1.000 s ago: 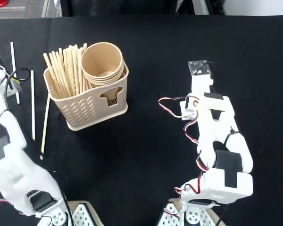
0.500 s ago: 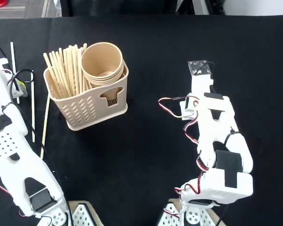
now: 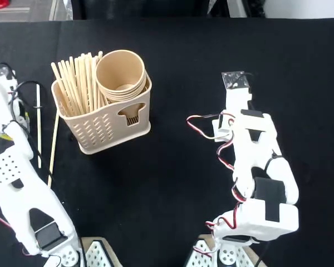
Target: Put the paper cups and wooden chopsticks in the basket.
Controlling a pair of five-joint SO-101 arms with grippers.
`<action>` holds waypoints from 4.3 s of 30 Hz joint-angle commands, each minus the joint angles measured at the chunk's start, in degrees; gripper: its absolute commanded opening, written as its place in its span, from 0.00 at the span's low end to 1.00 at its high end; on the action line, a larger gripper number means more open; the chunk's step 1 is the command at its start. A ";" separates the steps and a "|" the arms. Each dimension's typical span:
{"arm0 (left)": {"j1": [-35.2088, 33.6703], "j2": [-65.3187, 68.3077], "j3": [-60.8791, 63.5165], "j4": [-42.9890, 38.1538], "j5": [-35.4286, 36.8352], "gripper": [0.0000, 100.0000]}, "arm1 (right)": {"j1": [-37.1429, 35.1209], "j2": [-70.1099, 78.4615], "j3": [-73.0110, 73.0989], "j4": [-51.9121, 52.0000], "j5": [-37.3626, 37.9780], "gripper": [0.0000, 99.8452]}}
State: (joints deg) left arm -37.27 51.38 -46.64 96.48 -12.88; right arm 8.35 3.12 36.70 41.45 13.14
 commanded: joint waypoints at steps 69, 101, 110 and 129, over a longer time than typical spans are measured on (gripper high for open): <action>-3.74 -20.66 29.85 -34.46 -2.55 0.16 | 0.53 -0.57 -0.31 -0.53 0.53 0.01; -2.95 -8.70 -5.93 4.40 5.54 0.03 | 0.53 -0.57 -0.31 -0.70 0.53 0.01; -1.89 -47.30 34.33 -12.75 5.45 0.03 | 0.53 -0.48 -0.31 -0.79 0.53 0.01; 16.57 -116.75 75.03 -62.07 18.02 0.03 | 0.44 -0.48 -0.31 -0.79 0.53 0.01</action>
State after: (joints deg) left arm -26.90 -59.21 26.07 46.64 1.54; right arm 8.35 3.12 36.70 41.45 13.14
